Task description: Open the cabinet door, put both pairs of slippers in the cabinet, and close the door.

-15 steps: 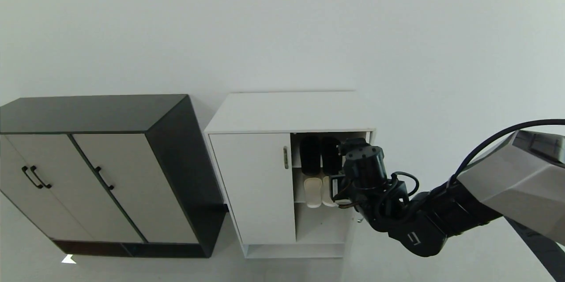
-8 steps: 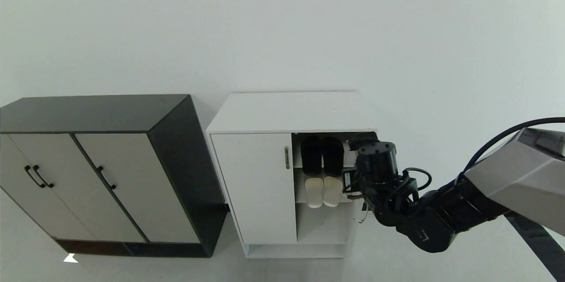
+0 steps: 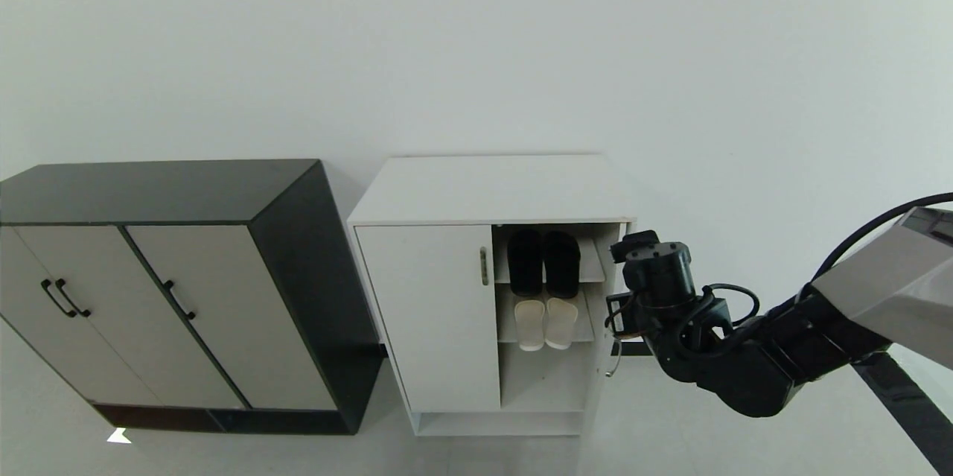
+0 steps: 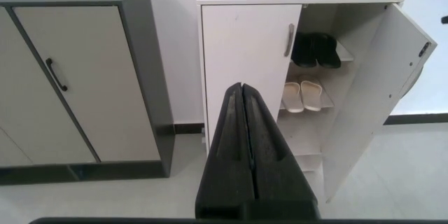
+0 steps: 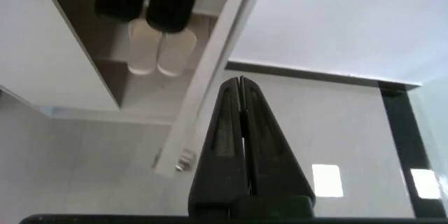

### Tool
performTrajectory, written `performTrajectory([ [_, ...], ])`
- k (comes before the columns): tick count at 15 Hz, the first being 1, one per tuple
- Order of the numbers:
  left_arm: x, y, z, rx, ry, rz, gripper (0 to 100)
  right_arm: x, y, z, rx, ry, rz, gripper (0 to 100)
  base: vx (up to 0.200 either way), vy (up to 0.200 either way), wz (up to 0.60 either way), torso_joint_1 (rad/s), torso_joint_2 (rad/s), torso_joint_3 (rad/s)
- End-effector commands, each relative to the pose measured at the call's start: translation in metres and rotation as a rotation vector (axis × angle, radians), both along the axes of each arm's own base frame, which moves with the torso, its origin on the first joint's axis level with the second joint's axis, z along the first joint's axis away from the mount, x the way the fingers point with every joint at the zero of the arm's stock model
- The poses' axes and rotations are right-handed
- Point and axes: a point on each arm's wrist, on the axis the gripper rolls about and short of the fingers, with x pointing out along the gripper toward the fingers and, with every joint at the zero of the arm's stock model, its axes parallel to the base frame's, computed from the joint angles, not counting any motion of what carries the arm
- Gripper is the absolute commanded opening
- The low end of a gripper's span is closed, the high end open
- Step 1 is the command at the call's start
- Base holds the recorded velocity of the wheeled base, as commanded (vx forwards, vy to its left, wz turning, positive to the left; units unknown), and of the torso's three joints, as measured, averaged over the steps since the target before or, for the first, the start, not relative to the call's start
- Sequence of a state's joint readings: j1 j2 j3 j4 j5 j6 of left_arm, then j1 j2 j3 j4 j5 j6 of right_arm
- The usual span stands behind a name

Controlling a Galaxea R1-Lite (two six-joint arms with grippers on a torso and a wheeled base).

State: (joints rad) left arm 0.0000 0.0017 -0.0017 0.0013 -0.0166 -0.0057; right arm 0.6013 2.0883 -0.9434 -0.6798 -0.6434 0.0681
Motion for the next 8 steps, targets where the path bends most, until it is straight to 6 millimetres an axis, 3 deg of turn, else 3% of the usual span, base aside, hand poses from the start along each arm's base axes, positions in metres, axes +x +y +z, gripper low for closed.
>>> performTrajectory([
  [1,0.0,0.0,0.0,0.0,0.0,0.0,0,0.002,-0.002,-0.006,-0.01,0.02,-0.005,0,0.0,0.0,0.0,0.0,0.0,0.0],
  [4,0.0,0.0,0.0,0.0,0.0,0.001,0,0.005,0.0,-0.021,-0.018,0.057,0.016,0,0.0,0.0,0.0,0.0,0.0,0.0],
  [8,0.0,0.0,0.0,0.0,0.0,0.001,0,0.008,0.006,-0.024,0.069,0.073,0.088,0,0.0,0.0,0.0,0.0,0.0,0.0],
])
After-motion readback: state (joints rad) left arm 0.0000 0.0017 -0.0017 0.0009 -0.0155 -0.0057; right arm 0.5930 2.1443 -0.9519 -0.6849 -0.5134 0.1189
